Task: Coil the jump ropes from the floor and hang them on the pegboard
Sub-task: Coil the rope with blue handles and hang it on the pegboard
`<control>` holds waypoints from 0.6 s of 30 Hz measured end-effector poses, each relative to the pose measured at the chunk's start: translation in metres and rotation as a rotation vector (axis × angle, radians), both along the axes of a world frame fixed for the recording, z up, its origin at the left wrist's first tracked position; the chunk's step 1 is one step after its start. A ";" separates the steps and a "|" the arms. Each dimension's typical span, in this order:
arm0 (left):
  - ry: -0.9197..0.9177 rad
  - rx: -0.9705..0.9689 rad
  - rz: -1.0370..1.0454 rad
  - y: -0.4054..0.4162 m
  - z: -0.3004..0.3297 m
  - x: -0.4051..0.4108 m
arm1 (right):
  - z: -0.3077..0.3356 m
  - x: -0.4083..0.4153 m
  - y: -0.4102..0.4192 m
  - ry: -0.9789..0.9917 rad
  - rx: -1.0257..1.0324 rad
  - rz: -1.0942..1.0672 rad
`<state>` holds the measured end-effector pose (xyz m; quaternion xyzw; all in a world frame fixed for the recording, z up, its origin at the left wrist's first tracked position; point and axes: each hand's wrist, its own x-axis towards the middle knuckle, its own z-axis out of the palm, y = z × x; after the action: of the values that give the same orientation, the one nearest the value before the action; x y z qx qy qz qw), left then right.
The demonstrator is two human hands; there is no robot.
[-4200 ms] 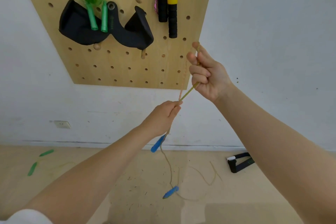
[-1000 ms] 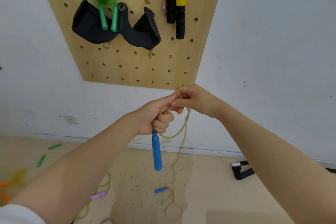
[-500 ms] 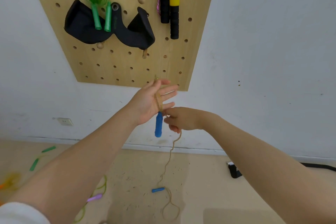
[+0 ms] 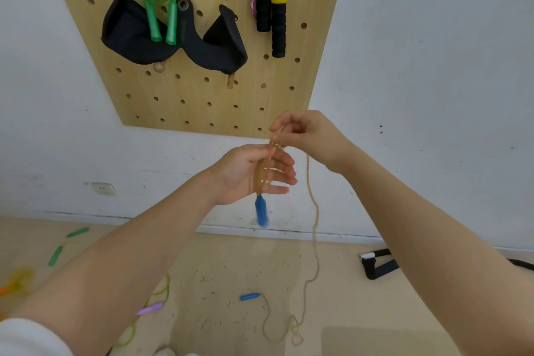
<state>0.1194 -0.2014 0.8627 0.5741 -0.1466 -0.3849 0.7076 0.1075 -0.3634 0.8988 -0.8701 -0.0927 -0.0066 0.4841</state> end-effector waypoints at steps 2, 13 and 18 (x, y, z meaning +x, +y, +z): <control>0.082 -0.091 0.026 -0.003 0.005 -0.003 | -0.004 -0.001 -0.002 0.023 0.071 0.005; 0.192 -0.158 0.089 0.003 -0.005 -0.004 | -0.009 -0.006 -0.014 0.278 0.041 0.242; 0.187 -0.206 0.102 0.004 -0.003 -0.007 | -0.016 -0.003 -0.028 0.333 0.257 0.229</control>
<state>0.1121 -0.1971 0.8596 0.4666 -0.0894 -0.3833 0.7921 0.1042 -0.3910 0.8829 -0.7741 -0.1079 0.1803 0.5971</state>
